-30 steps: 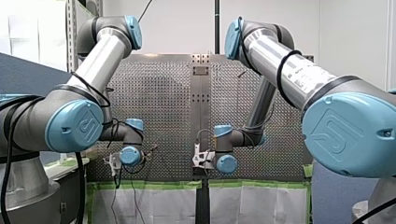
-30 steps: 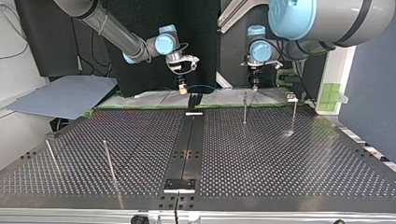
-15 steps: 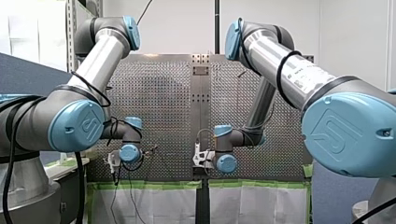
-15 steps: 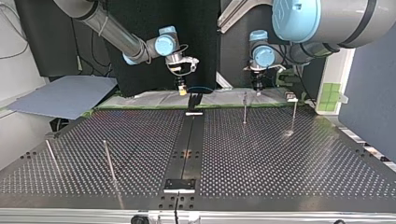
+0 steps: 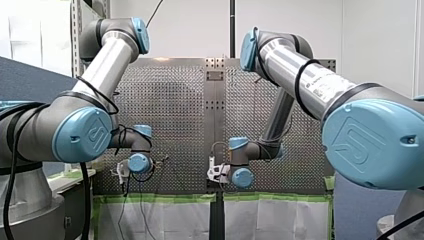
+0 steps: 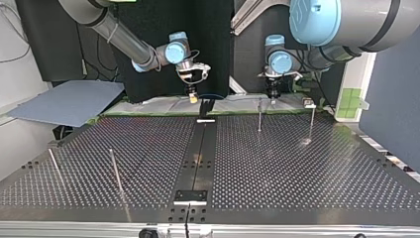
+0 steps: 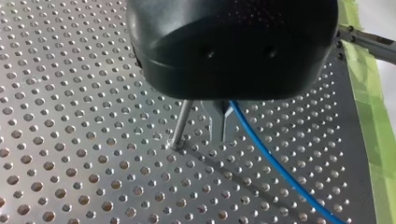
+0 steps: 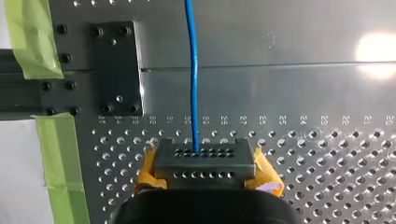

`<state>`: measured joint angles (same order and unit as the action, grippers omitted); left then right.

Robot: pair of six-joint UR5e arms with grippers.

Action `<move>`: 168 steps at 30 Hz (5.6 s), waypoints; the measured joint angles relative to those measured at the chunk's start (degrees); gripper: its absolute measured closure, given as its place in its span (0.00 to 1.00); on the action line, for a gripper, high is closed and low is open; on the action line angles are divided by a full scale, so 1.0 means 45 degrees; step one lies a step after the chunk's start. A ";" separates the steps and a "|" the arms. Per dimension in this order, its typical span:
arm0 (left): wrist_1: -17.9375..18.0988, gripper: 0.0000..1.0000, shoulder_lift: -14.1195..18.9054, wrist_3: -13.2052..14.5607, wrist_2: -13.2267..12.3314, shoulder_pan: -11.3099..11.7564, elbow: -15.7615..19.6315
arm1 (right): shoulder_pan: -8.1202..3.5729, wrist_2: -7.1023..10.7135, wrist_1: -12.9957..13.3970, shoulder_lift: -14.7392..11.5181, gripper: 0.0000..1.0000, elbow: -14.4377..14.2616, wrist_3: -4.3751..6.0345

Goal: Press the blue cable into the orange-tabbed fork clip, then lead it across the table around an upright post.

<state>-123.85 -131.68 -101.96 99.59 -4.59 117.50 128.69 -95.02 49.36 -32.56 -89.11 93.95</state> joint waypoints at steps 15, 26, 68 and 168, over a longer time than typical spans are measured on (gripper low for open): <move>-0.0115 1.00 0.0000 -0.0014 -0.0272 0.0112 -0.0137 | -0.0316 0.0016 -0.0040 0.0317 1.00 0.0061 -0.0026; -0.0310 1.00 -0.0001 -0.0186 -0.0589 0.0243 -0.0463 | -0.0557 0.0016 0.0137 0.0595 1.00 0.0095 -0.0098; -0.1020 0.25 0.0007 -0.0115 -0.0696 0.0673 -0.1438 | -0.1515 0.0098 -0.1832 0.0896 1.00 0.1782 -0.0325; 0.0337 0.01 0.2029 0.1239 -0.1411 -0.0400 0.2235 | -0.1588 0.0117 -0.2061 0.0901 1.00 0.1822 -0.0483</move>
<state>-122.33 -122.56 -96.38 93.24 -6.39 127.56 121.55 -94.49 40.09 -28.51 -80.92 91.78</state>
